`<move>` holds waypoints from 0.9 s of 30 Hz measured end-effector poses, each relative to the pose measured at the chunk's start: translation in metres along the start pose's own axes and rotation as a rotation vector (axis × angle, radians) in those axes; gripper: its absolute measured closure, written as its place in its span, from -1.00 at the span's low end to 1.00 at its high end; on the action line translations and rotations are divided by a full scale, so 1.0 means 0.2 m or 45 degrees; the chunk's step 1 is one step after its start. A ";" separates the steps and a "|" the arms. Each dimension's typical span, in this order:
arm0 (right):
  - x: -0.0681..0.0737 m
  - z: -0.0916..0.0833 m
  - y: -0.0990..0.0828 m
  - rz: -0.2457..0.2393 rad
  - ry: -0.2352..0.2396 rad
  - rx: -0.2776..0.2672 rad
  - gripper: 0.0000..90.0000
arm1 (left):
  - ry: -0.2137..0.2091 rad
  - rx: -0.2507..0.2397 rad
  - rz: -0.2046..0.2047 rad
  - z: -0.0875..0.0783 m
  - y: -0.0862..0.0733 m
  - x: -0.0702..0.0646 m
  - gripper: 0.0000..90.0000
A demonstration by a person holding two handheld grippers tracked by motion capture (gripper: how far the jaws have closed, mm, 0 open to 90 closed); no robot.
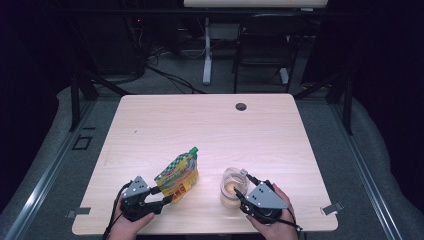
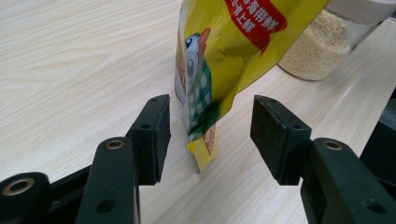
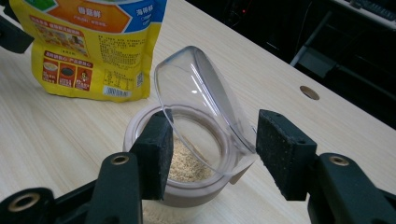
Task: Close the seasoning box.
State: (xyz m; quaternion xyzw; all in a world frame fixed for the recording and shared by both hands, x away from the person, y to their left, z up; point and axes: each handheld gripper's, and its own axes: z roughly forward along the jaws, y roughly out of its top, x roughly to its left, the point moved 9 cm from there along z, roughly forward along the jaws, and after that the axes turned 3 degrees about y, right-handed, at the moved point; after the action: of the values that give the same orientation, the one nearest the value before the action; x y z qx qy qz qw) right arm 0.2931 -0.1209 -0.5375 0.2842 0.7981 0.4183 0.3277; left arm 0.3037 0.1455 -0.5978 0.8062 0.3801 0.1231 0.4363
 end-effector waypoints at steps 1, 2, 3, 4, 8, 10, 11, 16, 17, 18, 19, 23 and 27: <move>0.01 0.00 0.00 -0.028 -0.012 0.009 0.01 | 0.000 0.001 0.000 0.00 0.00 0.00 0.07; 0.01 0.00 0.00 -0.028 -0.012 0.009 0.01 | 0.000 0.001 0.000 0.00 0.00 0.00 0.07; 0.01 0.00 0.00 -0.035 -0.015 0.011 0.01 | 0.000 0.001 0.000 0.00 0.00 0.00 0.07; 0.02 0.00 0.00 -0.047 -0.021 0.009 0.01 | 0.000 0.002 0.004 0.00 0.00 0.00 0.07; 0.03 0.00 -0.01 -0.075 -0.032 0.018 0.00 | 0.000 0.001 0.000 0.00 0.00 0.00 0.07; 0.04 0.00 -0.01 -0.083 -0.035 0.015 0.00 | 0.000 0.001 0.000 0.00 0.00 0.00 0.07; 0.04 0.00 -0.01 -0.094 -0.035 0.016 -0.01 | -0.001 0.001 0.000 0.00 0.00 0.00 0.07; 0.05 0.00 0.00 -0.110 -0.042 0.019 -0.01 | -0.002 0.001 0.002 0.00 0.00 0.00 0.07; 0.05 0.00 0.00 -0.120 -0.044 0.021 -0.01 | -0.002 0.002 0.006 0.00 0.00 0.00 0.07; 0.05 0.00 0.00 -0.120 -0.044 0.021 -0.01 | -0.002 0.002 0.006 0.00 0.00 0.00 0.07; 0.06 0.00 0.00 -0.131 -0.047 0.023 -0.01 | -0.002 0.002 0.006 0.00 0.00 0.00 0.07; 0.06 0.01 -0.01 -0.136 -0.045 0.026 -0.02 | -0.002 0.002 0.006 0.00 0.00 0.00 0.07; 0.07 0.01 -0.01 -0.150 -0.040 0.039 -0.05 | -0.001 0.003 0.006 0.00 0.00 0.00 0.07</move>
State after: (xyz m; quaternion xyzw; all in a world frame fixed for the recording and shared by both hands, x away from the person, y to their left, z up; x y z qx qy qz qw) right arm 0.2844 -0.1107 -0.5444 0.2482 0.8144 0.3815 0.3600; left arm 0.3033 0.1456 -0.5977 0.8077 0.3782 0.1233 0.4352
